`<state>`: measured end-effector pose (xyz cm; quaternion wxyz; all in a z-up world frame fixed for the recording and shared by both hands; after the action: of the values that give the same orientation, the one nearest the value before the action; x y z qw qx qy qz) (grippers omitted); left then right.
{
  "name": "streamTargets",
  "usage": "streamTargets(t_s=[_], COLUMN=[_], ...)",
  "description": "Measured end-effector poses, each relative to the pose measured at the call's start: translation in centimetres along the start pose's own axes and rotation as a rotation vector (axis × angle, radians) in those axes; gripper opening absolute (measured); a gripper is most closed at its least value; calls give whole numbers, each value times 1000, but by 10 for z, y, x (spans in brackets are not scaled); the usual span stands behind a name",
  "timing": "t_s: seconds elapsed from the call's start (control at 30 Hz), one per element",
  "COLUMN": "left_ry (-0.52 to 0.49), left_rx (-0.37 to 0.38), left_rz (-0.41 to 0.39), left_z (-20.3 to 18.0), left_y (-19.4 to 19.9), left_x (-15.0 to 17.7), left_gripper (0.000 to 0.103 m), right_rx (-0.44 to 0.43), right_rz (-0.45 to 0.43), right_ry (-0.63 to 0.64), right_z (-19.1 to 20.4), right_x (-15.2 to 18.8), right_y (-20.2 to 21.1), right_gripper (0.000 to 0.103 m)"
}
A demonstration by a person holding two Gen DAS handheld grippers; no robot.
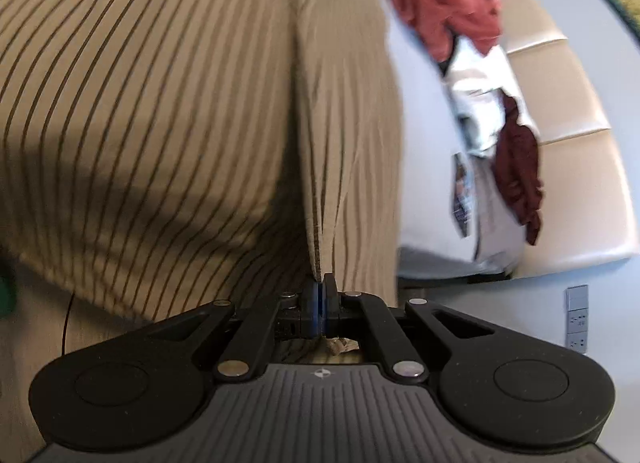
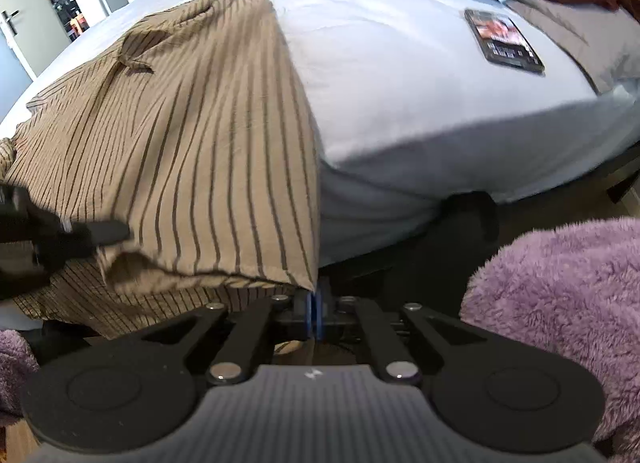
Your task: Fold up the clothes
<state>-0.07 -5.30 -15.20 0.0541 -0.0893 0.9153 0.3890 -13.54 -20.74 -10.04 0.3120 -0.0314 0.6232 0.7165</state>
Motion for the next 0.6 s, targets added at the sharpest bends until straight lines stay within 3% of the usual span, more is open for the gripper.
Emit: streamTargets(t_s=[0.2, 0.23, 0.3, 0.33, 0.37, 0.4, 0.43, 0.47, 0.6], left_ry=[41, 50, 51, 47, 36, 22, 7, -7, -64], left_rx=[-33, -51, -79, -94, -107, -119, -131, -134, -130], left_rz=[41, 44, 45, 46, 43, 34, 26, 15, -23], left_z=[17, 20, 22, 22, 21, 19, 16, 12, -6], left_y=[-23, -24, -23, -21, -17, -13, -8, -3, 17], left_x=[2, 1, 0, -1, -2, -4, -6, -9, -28], left_gripper=[0, 1, 6, 12, 17, 29, 41, 47, 47], right_rx=[12, 14, 30, 30, 27, 29, 29, 21, -1], right_rz=[36, 49, 83, 95, 98, 97, 90, 83, 71], right_ry=[-33, -36, -51, -63, -77, -80, -74, -59, 5], right_z=[-6, -7, -10, -11, -12, -12, -11, -8, 0], right_x=[3, 4, 7, 8, 9, 8, 6, 4, -7], right_y=[-8, -10, -14, -15, -15, -15, -12, -10, 1], right_gripper=[3, 8, 10, 17, 42, 53, 57, 57, 57])
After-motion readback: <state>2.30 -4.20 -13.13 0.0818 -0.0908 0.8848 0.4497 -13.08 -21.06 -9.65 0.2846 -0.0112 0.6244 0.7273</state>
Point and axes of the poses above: each gripper's, at about its wrist camera, not at the fingertips, and y roughly against the way its jaws point, z to its left, x to its underside, the point moved 7 cm from there along -y, roughly the way its jaws point, and after that the axes turned 2 degrees about -x, right-handed, at the moved point
